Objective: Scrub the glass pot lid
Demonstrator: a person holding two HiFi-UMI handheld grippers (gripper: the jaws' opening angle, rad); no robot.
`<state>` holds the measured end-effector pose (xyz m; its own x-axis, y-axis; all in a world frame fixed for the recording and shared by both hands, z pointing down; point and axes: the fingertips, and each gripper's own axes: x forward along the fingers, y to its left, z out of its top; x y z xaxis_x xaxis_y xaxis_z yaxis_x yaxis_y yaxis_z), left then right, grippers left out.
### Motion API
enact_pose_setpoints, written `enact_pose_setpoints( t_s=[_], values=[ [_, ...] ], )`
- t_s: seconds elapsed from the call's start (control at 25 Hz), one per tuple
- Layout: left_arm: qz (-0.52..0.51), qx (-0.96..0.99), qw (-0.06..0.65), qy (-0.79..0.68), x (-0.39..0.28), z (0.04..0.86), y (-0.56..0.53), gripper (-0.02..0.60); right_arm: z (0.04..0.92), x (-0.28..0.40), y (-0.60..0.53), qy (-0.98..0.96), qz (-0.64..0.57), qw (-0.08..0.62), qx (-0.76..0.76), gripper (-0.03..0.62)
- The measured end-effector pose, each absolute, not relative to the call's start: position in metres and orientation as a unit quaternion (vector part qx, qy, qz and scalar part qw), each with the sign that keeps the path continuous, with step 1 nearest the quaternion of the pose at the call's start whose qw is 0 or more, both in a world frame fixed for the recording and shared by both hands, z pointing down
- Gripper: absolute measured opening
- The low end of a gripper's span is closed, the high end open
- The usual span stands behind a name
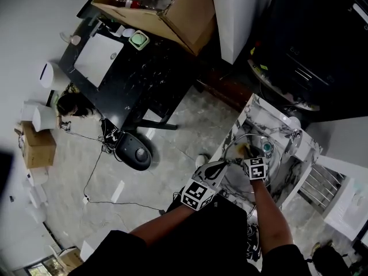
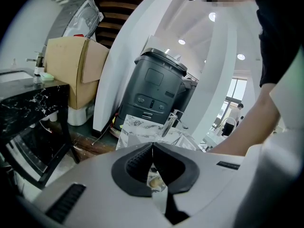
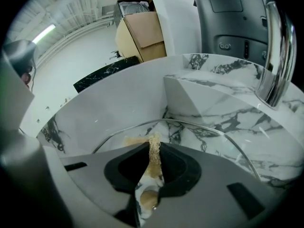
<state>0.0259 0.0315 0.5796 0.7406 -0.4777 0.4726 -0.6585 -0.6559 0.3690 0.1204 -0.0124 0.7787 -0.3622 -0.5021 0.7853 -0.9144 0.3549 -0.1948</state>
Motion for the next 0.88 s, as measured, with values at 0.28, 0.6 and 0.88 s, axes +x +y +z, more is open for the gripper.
enact_pose_setpoints(
  t_s=[0.28,0.6,0.88],
  values=[
    [0.173,0.892,0.265,-0.324,0.022,0.581,0.035,0.017,0.780,0.132,-0.016,-0.756,0.323,0.307,0.480,0.061],
    [0.177,0.891,0.258,-0.328,0.027,0.580,0.035,0.017,0.780,0.151,-0.017,-0.748,0.321,0.302,0.497,0.061],
    [0.184,0.891,0.257,-0.325,0.031,0.582,0.041,0.017,0.780,0.167,-0.013,-0.739,0.319,0.304,0.510,0.061]
  ],
)
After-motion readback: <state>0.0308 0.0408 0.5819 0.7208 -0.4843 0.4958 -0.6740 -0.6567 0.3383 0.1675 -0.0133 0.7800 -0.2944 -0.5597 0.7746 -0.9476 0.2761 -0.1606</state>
